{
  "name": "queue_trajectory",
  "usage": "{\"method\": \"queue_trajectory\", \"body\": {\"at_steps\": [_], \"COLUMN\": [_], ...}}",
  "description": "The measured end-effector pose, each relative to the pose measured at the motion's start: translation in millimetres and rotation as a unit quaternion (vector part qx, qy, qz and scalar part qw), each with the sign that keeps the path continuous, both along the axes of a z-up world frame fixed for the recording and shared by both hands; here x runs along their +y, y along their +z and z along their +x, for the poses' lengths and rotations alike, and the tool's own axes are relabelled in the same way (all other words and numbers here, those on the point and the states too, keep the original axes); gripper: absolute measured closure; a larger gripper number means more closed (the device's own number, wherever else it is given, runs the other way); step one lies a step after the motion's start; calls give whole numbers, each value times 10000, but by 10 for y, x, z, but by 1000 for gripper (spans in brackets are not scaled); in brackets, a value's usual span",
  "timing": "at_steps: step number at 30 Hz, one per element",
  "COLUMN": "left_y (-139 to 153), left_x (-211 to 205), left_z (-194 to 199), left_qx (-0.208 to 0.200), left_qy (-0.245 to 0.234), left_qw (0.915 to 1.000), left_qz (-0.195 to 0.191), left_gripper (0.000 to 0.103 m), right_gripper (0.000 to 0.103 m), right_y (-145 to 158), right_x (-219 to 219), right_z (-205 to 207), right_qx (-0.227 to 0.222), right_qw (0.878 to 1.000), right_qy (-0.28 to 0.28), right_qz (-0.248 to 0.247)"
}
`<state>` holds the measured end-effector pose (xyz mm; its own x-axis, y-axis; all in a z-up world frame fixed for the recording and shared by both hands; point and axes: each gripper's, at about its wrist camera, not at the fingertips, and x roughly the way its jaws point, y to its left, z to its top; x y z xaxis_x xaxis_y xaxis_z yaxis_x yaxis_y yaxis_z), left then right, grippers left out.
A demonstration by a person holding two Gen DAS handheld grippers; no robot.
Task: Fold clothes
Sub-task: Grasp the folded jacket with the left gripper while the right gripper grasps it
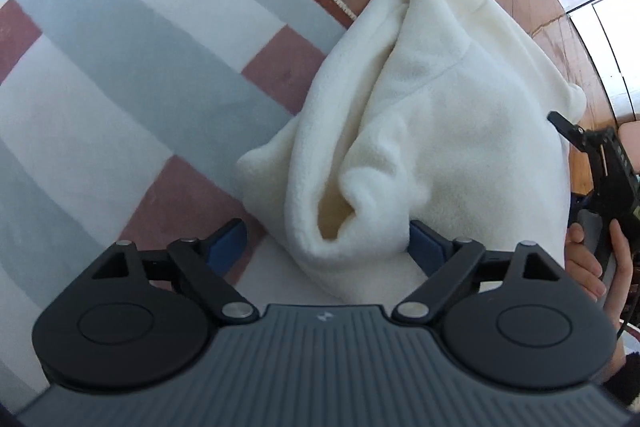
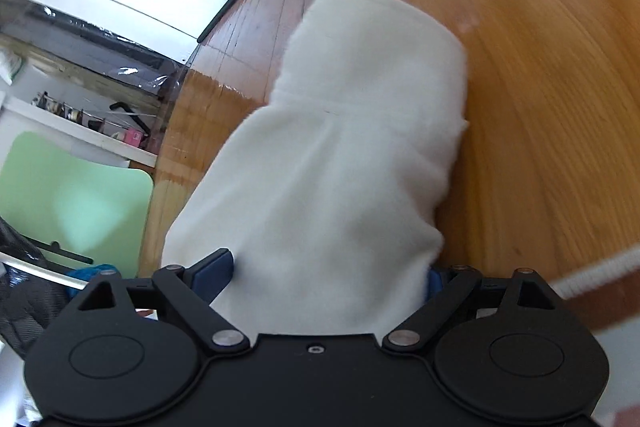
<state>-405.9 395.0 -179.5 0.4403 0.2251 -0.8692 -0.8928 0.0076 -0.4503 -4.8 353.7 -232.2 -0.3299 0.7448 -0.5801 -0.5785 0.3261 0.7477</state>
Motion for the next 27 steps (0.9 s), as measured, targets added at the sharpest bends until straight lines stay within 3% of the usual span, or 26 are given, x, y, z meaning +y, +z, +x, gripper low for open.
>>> {"method": "queue_trajectory", "body": {"at_steps": [4, 5, 6, 7, 8, 10, 13, 16, 18, 22, 24, 27], "left_y": [-34, -25, -16, 4, 41, 150, 359, 620, 794, 1115, 1024, 589], "left_x": [66, 69, 68, 57, 57, 20, -85, 80, 190, 410, 506, 536], "left_z": [62, 78, 93, 105, 123, 222, 495, 697, 831, 1115, 1374, 1603], "left_qx": [-236, -234, -247, -291, -254, 63, 790, 475, 264, -146, -228, -69], "left_qy": [3, -27, -76, -189, -299, -665, -1286, -1716, -2000, -2553, -2734, -2580], "left_qw": [9995, 9993, 9990, 9980, 9969, 9918, 9729, 9670, 9615, 9470, 9422, 9515], "left_qz": [220, 289, 376, 525, 677, 1092, 1754, 1824, 1867, 1942, 1924, 1676], "left_gripper": [7, 10, 16, 45, 57, 63, 66, 67, 67, 63, 57, 58], "right_gripper": [41, 50, 58, 61, 63, 65, 68, 70, 70, 69, 65, 63], "right_y": [118, 137, 158, 185, 226, 369, 673, 1015, 1298, 1676, 1737, 1486], "right_x": [-26, -74, -117, -150, -184, -250, -379, -703, -988, -1558, -1832, -2096], "right_z": [-148, -135, -119, -95, -87, -144, -285, -355, -373, -252, -208, -79], "right_qx": [-677, -698, -707, -692, -727, -1035, -1611, -1779, -2175, -2676, -2960, -3184], "right_qw": [9971, 9968, 9965, 9965, 9961, 9927, 9831, 9771, 9656, 9506, 9423, 9348], "right_qy": [199, 138, 75, 10, -34, -15, 60, -249, -694, -1161, -1335, -1569], "right_qz": [267, 357, 430, 465, 507, 625, 863, 1137, 1249, 1062, 817, 105]}}
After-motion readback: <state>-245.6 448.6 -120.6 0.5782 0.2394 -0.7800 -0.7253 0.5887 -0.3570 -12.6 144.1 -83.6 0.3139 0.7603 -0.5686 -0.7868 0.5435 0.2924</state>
